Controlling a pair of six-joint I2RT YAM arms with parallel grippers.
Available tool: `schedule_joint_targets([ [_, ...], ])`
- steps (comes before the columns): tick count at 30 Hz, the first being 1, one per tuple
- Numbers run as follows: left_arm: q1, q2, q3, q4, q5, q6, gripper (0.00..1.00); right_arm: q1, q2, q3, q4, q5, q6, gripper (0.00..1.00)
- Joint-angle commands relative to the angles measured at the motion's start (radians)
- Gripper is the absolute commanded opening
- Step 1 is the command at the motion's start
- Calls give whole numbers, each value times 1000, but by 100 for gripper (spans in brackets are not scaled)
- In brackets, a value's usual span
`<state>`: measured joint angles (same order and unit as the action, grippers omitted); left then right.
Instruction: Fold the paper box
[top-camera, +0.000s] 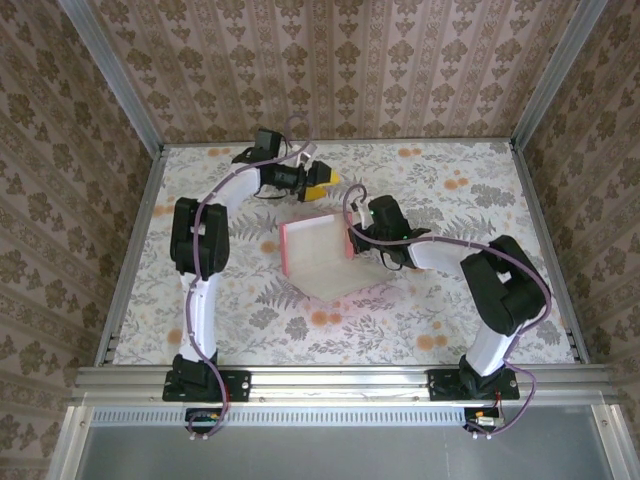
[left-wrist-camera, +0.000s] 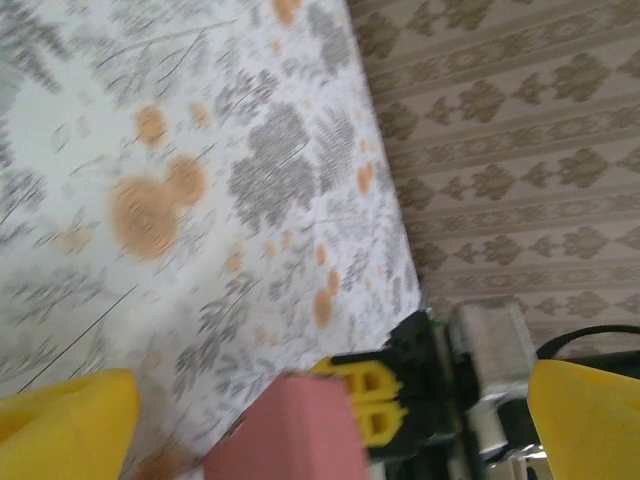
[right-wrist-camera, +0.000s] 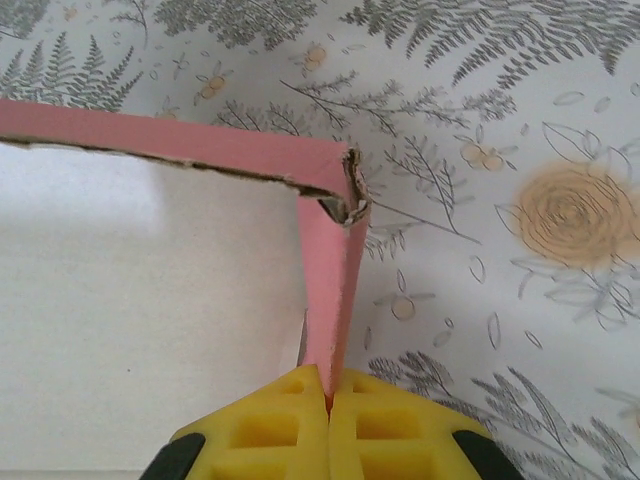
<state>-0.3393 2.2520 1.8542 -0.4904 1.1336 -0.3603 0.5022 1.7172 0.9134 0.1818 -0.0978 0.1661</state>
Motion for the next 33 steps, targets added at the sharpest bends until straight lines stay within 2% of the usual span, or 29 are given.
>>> schedule_joint_targets([
  [1, 6, -30, 56, -281, -97, 223, 99, 7, -36, -19, -146, 82, -36, 8],
  [4, 5, -96, 45, -377, -209, 291, 98, 12, -70, 13, -264, 115, -68, 8],
  [10, 6, -316, -150, -315, -413, 237, 97, 59, -119, 85, -522, 187, -166, 8],
  [17, -9, -585, -438, -207, -527, 166, 96, 125, -113, 183, -756, 188, -214, 8],
  [24, -28, -807, -739, -122, -598, 88, 94, 178, -70, 238, -904, 160, -320, 12],
  [29, -64, -928, -869, -53, -639, 30, 92, 203, -28, 288, -965, 174, -355, 15],
  [33, -99, -959, -927, -29, -672, 18, 93, 205, 26, 349, -1020, 181, -367, 19],
])
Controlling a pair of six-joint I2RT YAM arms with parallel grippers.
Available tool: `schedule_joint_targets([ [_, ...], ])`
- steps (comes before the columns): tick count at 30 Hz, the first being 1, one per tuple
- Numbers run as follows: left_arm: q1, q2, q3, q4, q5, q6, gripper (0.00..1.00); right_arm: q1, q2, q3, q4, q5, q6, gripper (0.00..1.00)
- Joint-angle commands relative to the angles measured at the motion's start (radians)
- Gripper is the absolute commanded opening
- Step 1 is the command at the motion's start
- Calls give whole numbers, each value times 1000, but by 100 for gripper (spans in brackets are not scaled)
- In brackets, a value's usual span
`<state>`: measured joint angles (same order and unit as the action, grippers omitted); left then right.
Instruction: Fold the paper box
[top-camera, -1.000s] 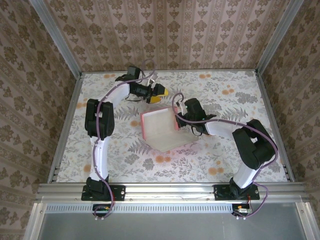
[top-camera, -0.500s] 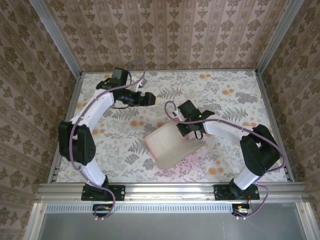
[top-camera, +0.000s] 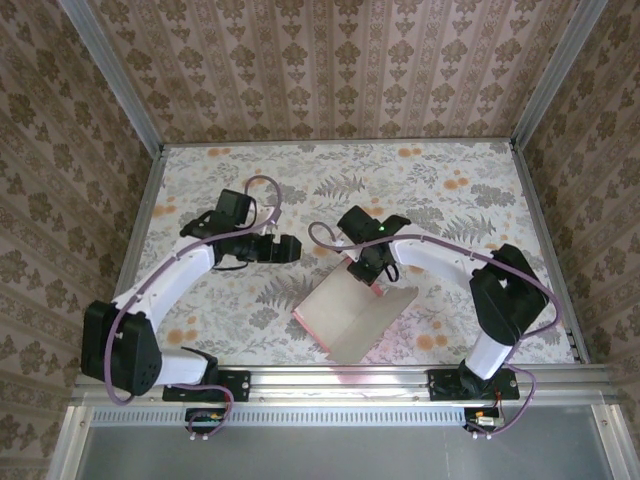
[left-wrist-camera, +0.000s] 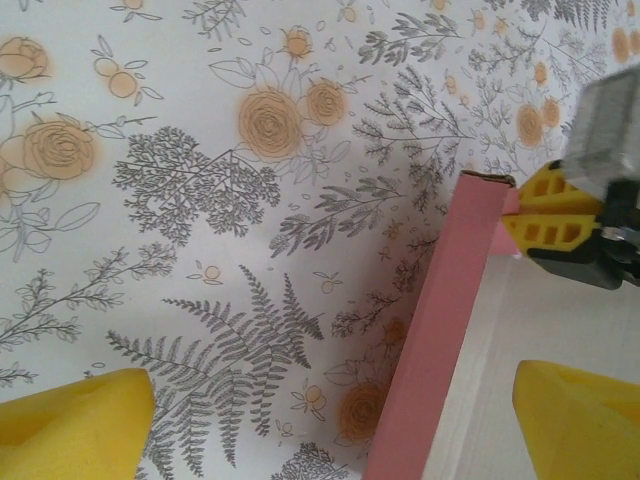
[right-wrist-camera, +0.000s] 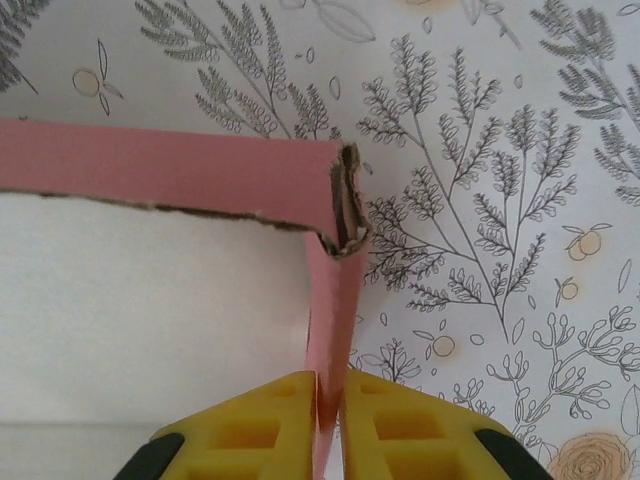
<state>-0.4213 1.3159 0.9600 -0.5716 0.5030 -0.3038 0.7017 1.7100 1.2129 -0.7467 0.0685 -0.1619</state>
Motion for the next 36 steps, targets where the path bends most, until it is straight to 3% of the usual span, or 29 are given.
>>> schedule_joint_targets([
  [1, -19, -29, -47, 62, -37, -43, 93, 5, 44, 62, -103, 12, -41, 20],
  [7, -20, -63, -88, 100, -11, -47, 93, 5, 107, 153, -179, -8, -24, 31],
  [17, -10, -44, -85, 111, -8, -32, 93, 5, 242, 359, -324, -4, -46, 32],
  [22, -3, -52, -86, 113, -22, -29, 93, 7, 218, 431, -296, -23, -22, 36],
  [28, -8, -21, -94, 119, -22, -32, 93, 9, 110, 437, -116, -46, 194, 37],
  [33, -28, 35, -117, 113, -65, -53, 92, 30, -71, 288, 47, 30, 519, 42],
  [36, -88, 69, -125, 102, -104, -68, 92, 54, -180, 204, 67, 106, 654, 48],
])
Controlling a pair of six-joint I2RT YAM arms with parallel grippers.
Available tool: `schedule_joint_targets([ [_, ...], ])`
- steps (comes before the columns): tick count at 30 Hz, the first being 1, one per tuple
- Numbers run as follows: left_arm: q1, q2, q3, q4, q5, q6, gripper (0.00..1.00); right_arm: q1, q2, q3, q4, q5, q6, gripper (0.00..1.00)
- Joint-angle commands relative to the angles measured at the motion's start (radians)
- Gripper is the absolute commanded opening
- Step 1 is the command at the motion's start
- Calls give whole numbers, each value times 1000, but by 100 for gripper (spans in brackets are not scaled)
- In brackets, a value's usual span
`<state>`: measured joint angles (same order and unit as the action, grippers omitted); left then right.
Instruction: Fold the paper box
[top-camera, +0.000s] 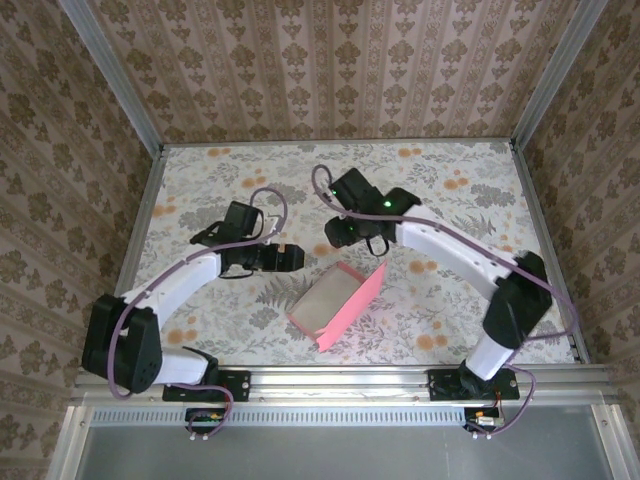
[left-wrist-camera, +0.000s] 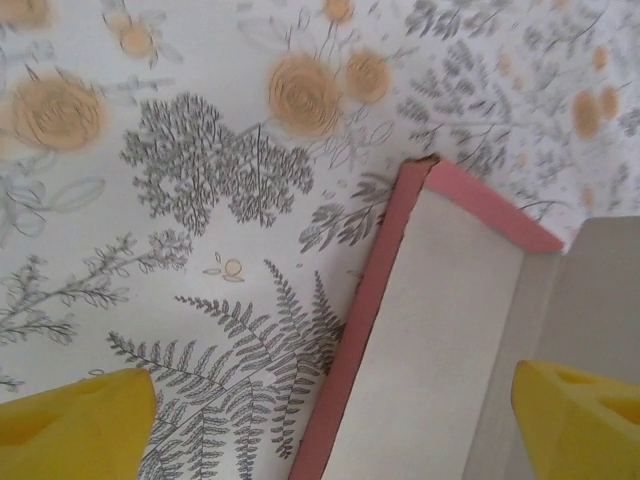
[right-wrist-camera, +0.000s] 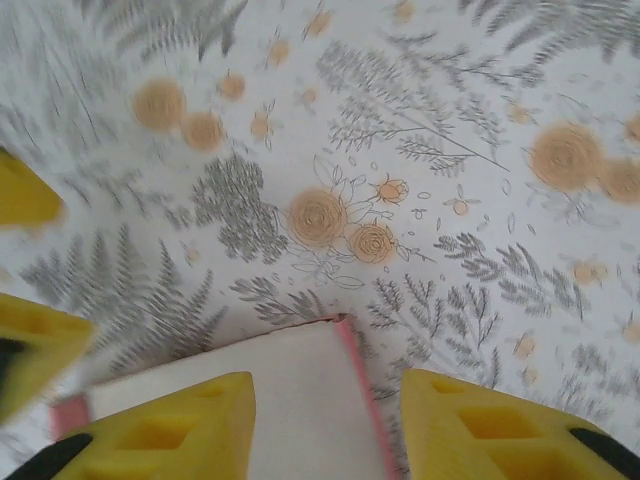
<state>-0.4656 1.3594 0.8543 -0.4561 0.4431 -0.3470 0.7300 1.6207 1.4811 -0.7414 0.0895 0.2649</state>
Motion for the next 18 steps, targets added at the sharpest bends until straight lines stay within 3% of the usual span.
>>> schedule_joint_targets([
  [1, -56, 34, -21, -12, -58, -28, 92, 31, -122, -82, 52, 102, 257, 52],
  [9, -146, 99, -8, -10, -147, -29, 92, 75, -343, -231, -77, 163, 441, 66],
  [18, -182, 159, -18, 30, -128, -38, 91, 140, -329, -280, -162, 139, 576, 70],
])
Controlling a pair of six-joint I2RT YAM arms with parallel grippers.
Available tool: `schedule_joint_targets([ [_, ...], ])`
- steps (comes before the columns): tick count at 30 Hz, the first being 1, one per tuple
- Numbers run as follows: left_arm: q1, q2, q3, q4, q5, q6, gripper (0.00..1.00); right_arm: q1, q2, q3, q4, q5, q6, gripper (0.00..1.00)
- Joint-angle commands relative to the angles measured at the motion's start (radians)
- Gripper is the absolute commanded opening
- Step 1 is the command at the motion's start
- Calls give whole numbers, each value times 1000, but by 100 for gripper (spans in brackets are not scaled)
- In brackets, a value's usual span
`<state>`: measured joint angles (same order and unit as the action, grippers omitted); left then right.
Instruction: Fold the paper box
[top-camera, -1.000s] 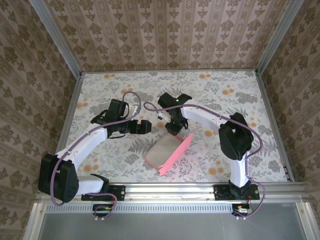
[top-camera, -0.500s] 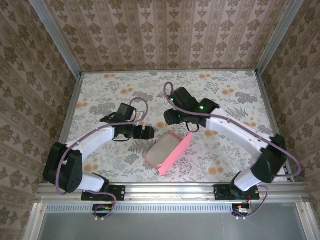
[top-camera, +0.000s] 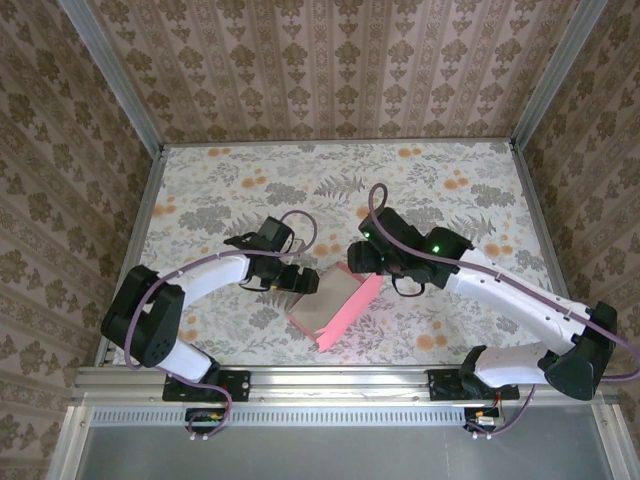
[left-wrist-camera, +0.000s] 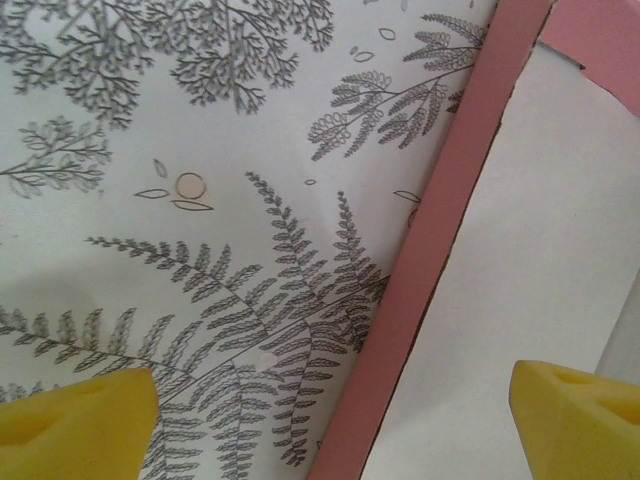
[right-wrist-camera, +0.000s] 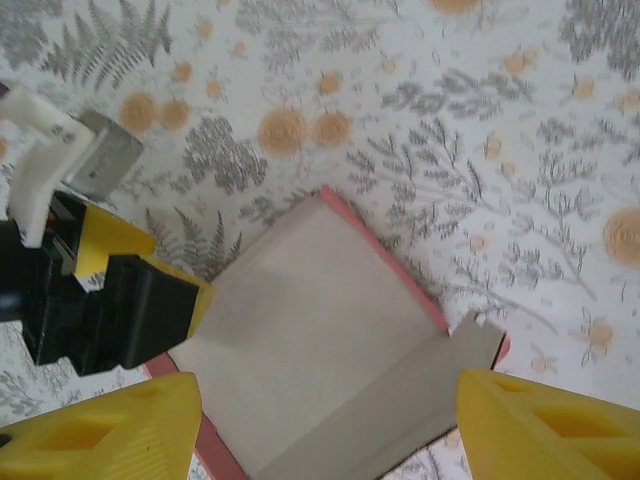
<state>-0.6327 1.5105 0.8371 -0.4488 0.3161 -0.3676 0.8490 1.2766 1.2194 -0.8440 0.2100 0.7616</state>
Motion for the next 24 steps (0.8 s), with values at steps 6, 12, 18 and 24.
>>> schedule_joint_targets([
  [6, -43, 34, -19, 49, 30, -42, 89, 50, 64, -4, -92, 46, 117, 66],
  [12, -89, 37, -67, 100, 51, -99, 86, 78, 55, 34, -93, 164, 85, 68],
  [18, -99, 69, -82, 101, 20, -100, 75, 78, -48, 52, -74, 193, -33, 70],
  [24, -101, 69, -79, 108, 42, -127, 72, 79, -98, 48, -195, 154, 85, 74],
])
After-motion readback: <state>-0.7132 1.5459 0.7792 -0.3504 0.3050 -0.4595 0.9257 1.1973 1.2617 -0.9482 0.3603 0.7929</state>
